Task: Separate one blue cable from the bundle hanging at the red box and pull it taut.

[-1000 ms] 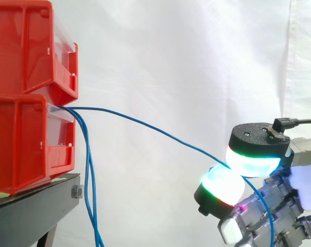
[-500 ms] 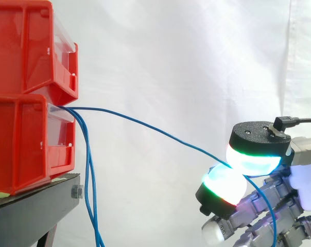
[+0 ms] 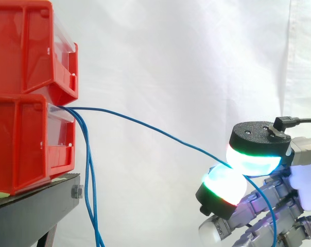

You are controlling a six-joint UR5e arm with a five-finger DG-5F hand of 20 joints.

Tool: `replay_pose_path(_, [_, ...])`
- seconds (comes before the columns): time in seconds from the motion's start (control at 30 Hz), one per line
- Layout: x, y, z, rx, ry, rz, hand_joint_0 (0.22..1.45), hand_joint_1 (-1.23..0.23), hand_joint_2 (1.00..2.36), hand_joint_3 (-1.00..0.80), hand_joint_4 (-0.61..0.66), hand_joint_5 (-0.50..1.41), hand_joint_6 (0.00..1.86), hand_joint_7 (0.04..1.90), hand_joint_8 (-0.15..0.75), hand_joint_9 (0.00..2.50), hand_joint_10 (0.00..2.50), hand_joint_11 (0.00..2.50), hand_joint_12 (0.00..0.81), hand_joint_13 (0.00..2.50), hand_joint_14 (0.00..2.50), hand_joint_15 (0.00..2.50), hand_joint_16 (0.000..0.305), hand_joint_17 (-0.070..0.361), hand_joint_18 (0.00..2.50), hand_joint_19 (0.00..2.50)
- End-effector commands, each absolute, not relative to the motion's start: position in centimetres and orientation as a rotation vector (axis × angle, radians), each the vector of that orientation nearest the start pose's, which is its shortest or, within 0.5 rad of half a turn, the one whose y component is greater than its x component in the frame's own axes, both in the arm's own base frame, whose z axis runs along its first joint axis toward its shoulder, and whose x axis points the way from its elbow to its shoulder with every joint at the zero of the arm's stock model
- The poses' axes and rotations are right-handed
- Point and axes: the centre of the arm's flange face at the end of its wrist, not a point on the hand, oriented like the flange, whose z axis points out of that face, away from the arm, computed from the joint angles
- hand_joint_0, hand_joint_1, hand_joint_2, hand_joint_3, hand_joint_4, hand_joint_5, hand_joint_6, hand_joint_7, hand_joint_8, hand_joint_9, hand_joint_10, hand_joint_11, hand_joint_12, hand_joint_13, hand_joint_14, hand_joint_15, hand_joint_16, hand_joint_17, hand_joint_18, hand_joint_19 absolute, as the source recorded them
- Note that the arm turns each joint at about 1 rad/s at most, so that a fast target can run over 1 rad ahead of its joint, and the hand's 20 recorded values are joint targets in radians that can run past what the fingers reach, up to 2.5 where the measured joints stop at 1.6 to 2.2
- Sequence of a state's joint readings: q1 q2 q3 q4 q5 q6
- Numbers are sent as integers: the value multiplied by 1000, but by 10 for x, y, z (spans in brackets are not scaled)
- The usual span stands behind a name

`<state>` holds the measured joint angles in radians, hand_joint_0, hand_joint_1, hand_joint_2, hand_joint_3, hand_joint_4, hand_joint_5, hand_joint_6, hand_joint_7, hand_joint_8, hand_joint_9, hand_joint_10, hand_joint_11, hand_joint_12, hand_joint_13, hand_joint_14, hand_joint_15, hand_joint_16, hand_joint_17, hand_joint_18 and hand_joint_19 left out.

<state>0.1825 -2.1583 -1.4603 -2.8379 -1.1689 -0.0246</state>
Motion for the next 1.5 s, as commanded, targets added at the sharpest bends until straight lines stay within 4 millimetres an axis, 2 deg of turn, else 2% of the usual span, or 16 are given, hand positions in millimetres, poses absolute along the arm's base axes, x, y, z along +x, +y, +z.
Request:
replay_pose_path(0.0, [677,-50,222,1369,1200,910,656,-807,1000,76,-443,-142,928,1316,186,566,5,217,392,757,11,298,52,117,724,383])
replay_pose_path(0.1, [677,-50,222,1369,1200,910,655,-801,1000,80,-449,-144,931,1332,181,581,5,234,384,759,11,301,51,115,711,388])
replay_pose_path(0.17, [677,-50,222,1369,1200,910,616,-786,1113,52,-441,-143,936,1281,188,583,5,239,412,750,10,281,53,120,710,351])
replay_pose_path(0.23, [677,-50,222,1369,1200,910,611,-786,1130,47,-451,-142,936,1271,193,553,5,220,429,697,8,243,54,122,690,339])
replay_pose_path(0.37, [677,-50,222,1369,1200,910,611,-793,1136,52,-406,-140,923,1387,209,589,9,241,442,626,7,204,59,134,640,366])
replay_pose_path(0.63, [677,-50,222,1369,1200,910,555,-780,1374,-2,-363,-130,925,1366,256,651,6,288,476,748,8,229,62,141,741,437])
replay_pose_path(0.67, [677,-50,222,1369,1200,910,534,-768,1465,-31,-346,-127,925,1370,263,673,9,307,474,786,8,251,63,141,758,429])
replay_pose_path(0.77, [677,-50,222,1369,1200,910,504,-743,1573,-70,-316,-127,927,1353,276,680,7,310,480,802,8,250,64,144,768,414])
replay_pose_path(1.23, [677,-50,222,1369,1200,910,503,-732,1582,-73,-324,-125,927,1341,274,716,8,383,444,819,6,186,65,146,819,453])
replay_pose_path(1.37, [677,-50,222,1369,1200,910,502,-731,1588,-76,-317,-125,927,1331,290,760,9,442,388,843,3,79,66,149,861,473])
replay_pose_path(1.43, [677,-50,222,1369,1200,910,500,-732,1599,-80,-314,-124,927,1327,293,761,9,445,394,840,4,111,67,150,852,452])
replay_pose_path(1.47, [677,-51,222,1370,1199,909,494,-728,1614,-81,-311,-124,927,1331,295,746,9,440,436,828,8,214,67,152,793,396])
